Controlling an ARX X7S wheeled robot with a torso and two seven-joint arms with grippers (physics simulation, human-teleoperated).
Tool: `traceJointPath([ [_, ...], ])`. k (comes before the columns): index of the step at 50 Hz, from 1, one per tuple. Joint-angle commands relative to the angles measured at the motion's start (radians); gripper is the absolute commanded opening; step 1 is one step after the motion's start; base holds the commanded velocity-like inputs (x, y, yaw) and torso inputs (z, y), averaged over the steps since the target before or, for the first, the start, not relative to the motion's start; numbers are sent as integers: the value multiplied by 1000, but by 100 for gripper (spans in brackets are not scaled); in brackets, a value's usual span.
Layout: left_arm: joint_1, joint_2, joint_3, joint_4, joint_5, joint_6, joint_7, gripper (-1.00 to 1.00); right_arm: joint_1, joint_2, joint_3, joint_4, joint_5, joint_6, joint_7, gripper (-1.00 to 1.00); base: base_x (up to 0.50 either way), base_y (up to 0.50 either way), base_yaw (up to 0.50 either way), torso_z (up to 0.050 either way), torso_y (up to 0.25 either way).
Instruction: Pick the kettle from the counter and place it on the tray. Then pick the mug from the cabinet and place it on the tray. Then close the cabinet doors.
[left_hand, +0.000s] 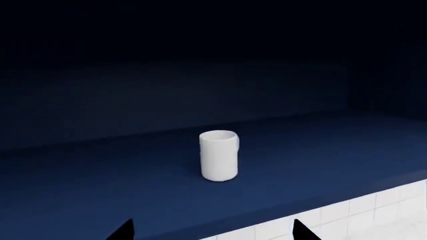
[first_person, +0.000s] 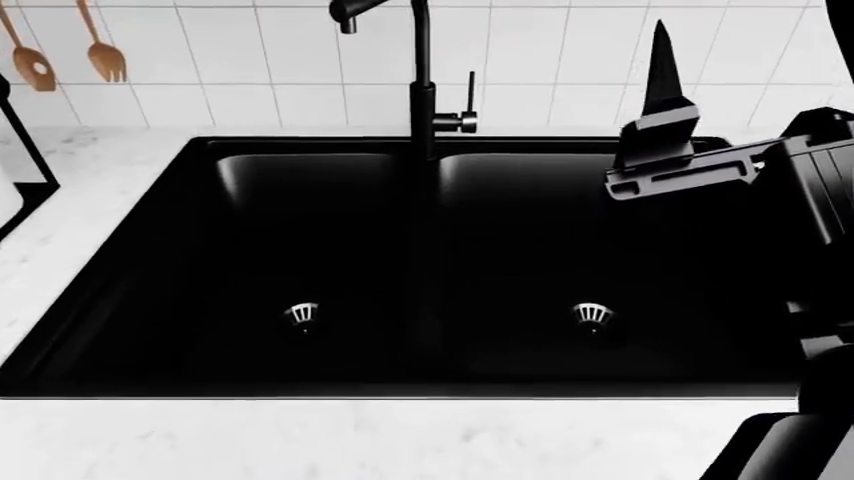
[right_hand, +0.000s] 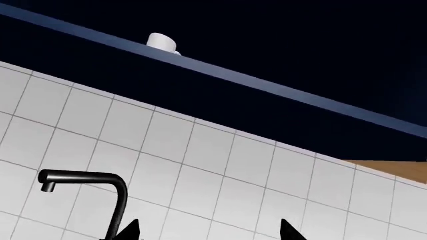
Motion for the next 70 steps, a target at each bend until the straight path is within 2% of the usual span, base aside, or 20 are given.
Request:
traceJointPath([
  [1, -2, 1, -16, 16, 18, -13, -4, 100, 183, 26, -102, 77, -78, 104, -78, 100, 47, 0, 0, 0, 0],
  [9, -2, 1, -56, 22, 48, -11, -15, 100, 289, 30, -142, 149, -89, 132, -114, 100, 104, 0, 0, 0, 0],
  [25, -2, 1, -56, 21, -36, 9, -83, 100, 256, 30, -140, 146, -102, 115, -126, 100, 226, 0, 0, 0, 0],
  [44, -2, 1, -46, -8, -14, 20, -62, 100, 230, 17, -133, 151, -86, 93, -113, 100, 137, -179, 0, 0, 1],
  [70, -2, 1, -34, -26, -8, 24, -61, 100, 222, 16, -126, 141, -85, 92, -113, 100, 69, -50, 0, 0, 0],
])
